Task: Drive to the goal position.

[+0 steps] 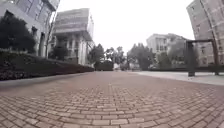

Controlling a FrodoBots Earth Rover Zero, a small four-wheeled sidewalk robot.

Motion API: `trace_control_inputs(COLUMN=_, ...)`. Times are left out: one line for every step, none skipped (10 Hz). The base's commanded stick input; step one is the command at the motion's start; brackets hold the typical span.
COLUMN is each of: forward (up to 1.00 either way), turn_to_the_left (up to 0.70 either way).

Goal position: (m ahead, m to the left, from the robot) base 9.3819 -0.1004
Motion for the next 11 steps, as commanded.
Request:
trace_control_inputs(forward=0.70, turn_to_the_left=0.00)
trace_control_inputs(forward=0.70, turn_to_the_left=0.00)
trace_control_inputs(forward=0.70, turn_to_the_left=0.00)
trace_control_inputs(forward=0.70, turn_to_the_left=0.00)
trace_control_inputs(forward=0.70, turn_to_the_left=0.00)
trace_control_inputs(forward=0.70, turn_to_the_left=0.00)
trace_control_inputs(forward=0.70, turn_to_the_left=0.00)
trace_control_inputs(forward=0.70, turn_to_the_left=0.00)
trace_control_inputs(forward=0.70, turn_to_the_left=0.00)
trace_control_inputs(forward=0.70, turn_to_the_left=0.00)
trace_control_inputs(forward=0.70, turn_to_the_left=0.00)
